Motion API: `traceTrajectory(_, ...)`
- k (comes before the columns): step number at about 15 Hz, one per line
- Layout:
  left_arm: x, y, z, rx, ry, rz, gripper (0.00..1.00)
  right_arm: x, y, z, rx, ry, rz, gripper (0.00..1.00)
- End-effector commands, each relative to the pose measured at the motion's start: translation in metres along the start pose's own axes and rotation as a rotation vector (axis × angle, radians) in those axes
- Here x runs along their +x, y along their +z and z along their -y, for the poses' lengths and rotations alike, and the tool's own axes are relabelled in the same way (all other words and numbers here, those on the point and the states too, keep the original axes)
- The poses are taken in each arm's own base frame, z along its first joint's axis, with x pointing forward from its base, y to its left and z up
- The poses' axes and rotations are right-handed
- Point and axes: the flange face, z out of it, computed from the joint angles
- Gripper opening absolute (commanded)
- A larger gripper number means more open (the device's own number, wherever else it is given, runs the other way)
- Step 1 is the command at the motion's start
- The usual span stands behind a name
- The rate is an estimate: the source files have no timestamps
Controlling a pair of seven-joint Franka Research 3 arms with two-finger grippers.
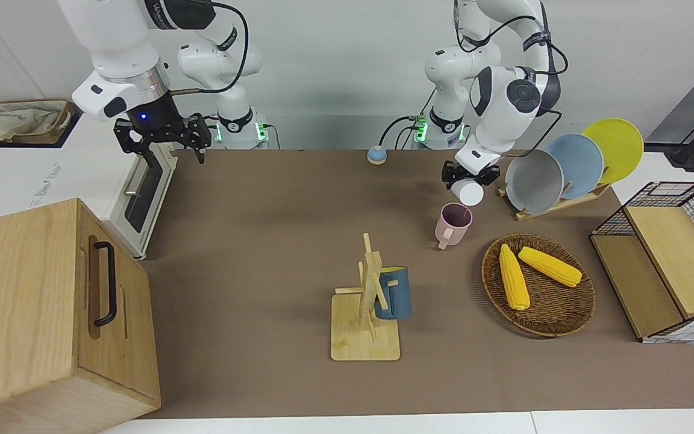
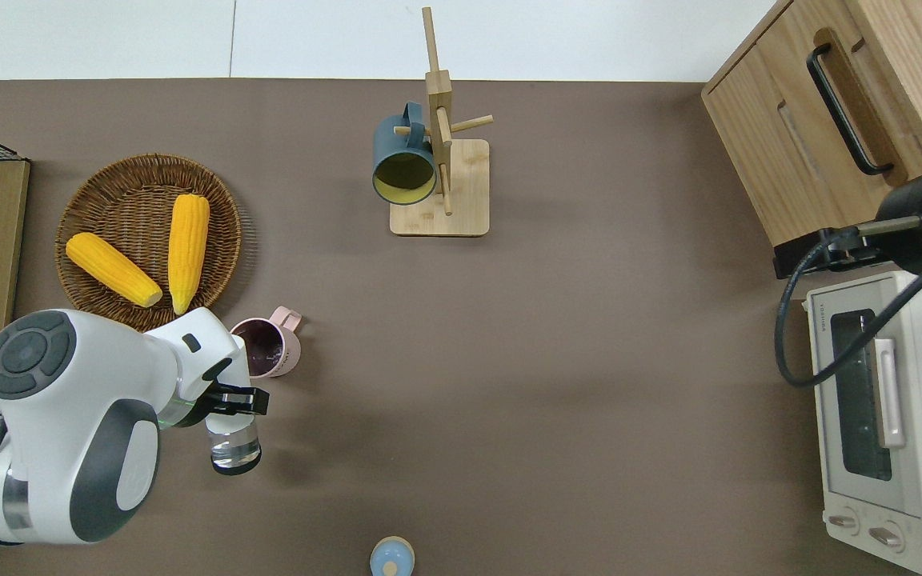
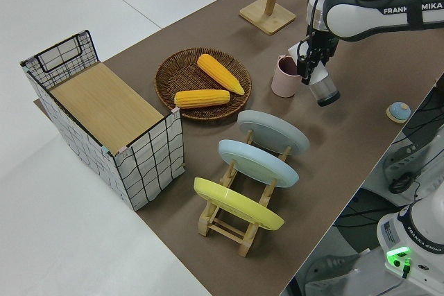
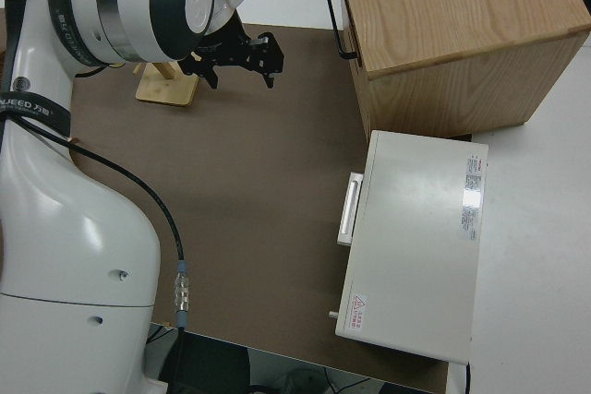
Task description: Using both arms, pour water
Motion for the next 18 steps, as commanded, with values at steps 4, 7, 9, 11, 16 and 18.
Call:
traceTrajectory(4,-0.003,-0.008,-0.006,0.03,0.001,0.057,0.0,-0.002,-0.003,0.001,0.016,0.01,-0.004,0.987)
traceTrajectory(7,-0.005,-0.005,-0.01,0.043,0.006,0.088,0.0,-0.002,-0.003,0.001,0.016,0.01,-0.004,0.987)
traceTrajectory(9,-0.005,-0.004,-0.01,0.043,0.008,0.092,0.0,-0.002,-0.003,0.001,0.016,0.01,-0.004,0.987)
traceTrajectory(11,-0.002,-0.002,-0.012,0.037,0.009,0.112,0.0,-0.002,-0.003,0.001,0.016,0.01,-0.004,0.987)
traceTrajectory(16,0.018,-0.007,-0.015,0.053,0.005,0.18,0.0,-0.002,-0.003,0.001,0.016,0.01,-0.004,0.987)
traceTrajectory(18,0.018,-0.006,-0.018,0.071,0.001,0.186,0.0,-0.002,-0.003,0.001,0.016,0.01,-0.004,0.987)
